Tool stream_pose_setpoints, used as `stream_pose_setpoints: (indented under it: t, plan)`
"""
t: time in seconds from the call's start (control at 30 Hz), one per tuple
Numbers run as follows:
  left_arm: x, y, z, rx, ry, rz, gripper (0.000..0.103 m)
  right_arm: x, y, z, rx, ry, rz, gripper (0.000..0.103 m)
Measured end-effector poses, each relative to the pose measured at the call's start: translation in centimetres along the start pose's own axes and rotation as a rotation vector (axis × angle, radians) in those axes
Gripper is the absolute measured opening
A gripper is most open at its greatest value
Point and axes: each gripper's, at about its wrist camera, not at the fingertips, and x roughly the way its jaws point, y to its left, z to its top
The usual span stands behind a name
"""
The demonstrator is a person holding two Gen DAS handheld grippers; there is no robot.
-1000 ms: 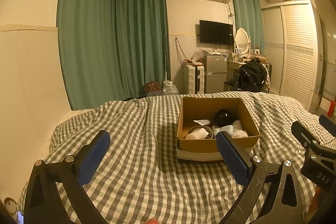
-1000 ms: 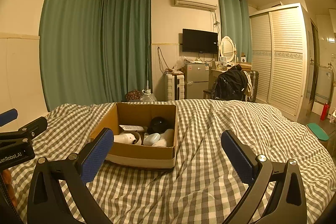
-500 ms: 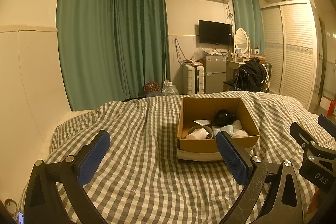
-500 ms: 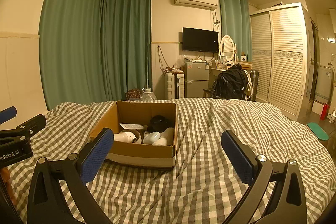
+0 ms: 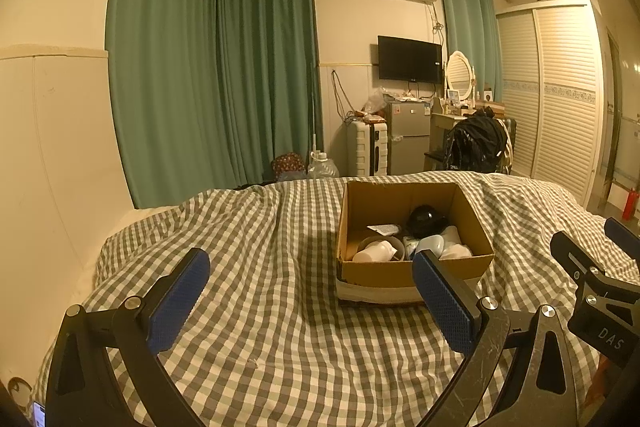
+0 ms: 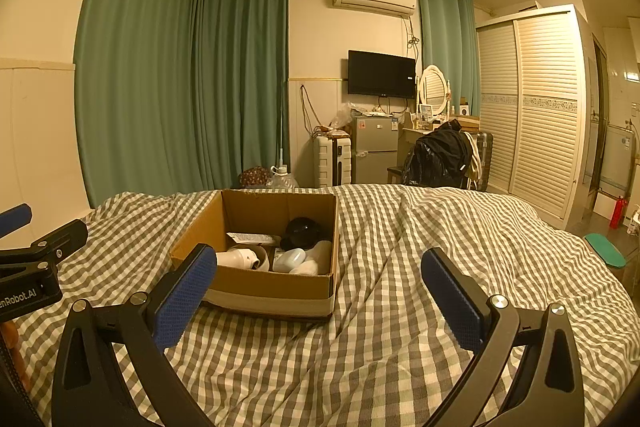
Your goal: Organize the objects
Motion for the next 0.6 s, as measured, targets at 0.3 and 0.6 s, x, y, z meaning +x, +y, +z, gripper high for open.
stream_pose_setpoints:
  t: [0.3, 0.6]
  plan:
    - [-0.01, -0.02, -0.22, 0.0, 0.004, -0.001, 0.103, 0.0, -0.07, -0.15, -0.001, 0.004, 0.001, 0.103]
    - [0.14, -0.03, -0.4, -0.001, 0.012, -0.009, 0.103, -0.03, -0.15, -0.26, -0.006, 0.009, 0.002, 0.103]
